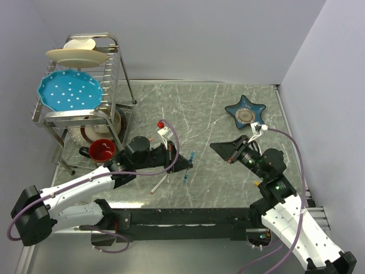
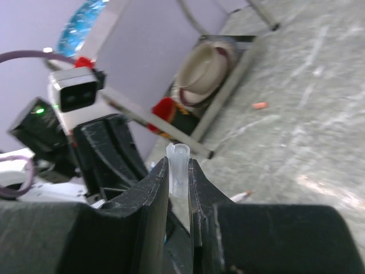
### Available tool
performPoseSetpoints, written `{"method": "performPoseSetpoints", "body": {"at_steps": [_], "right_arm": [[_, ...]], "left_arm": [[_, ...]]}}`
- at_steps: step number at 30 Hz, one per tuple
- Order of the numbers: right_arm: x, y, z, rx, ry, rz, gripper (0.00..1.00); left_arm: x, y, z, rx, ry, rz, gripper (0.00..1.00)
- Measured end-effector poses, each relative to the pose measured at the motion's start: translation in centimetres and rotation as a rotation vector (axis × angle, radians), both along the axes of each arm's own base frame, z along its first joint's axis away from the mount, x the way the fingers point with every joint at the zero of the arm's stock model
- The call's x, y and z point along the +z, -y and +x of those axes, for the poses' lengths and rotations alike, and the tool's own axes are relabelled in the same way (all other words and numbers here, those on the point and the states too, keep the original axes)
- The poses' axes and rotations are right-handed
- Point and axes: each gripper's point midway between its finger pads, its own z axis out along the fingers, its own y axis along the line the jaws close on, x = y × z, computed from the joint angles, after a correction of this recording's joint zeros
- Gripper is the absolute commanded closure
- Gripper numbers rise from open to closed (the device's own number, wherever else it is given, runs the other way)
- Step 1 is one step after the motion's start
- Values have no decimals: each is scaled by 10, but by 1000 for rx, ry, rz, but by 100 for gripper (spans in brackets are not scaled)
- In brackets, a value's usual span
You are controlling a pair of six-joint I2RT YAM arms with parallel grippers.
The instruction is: Insert the pens into the pen caps
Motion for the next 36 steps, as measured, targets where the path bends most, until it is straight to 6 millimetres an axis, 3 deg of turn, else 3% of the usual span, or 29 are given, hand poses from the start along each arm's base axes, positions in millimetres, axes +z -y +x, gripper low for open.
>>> {"method": "performPoseSetpoints", "body": {"at_steps": [6, 15, 27, 36], "right_arm": [[7, -17, -5, 72, 1, 42, 100], [-7, -48, -9, 148, -58, 27, 100], [8, -48, -1, 107, -33, 43, 100], [7, -51, -3, 116, -37, 42, 100]], "left_arm": [[5, 2, -3, -22, 9, -30, 99], [3, 1, -7, -42, 6, -29, 99], [2, 0, -9, -45, 7, -30, 99], [-5, -2, -10, -45, 1, -18, 99]]}}
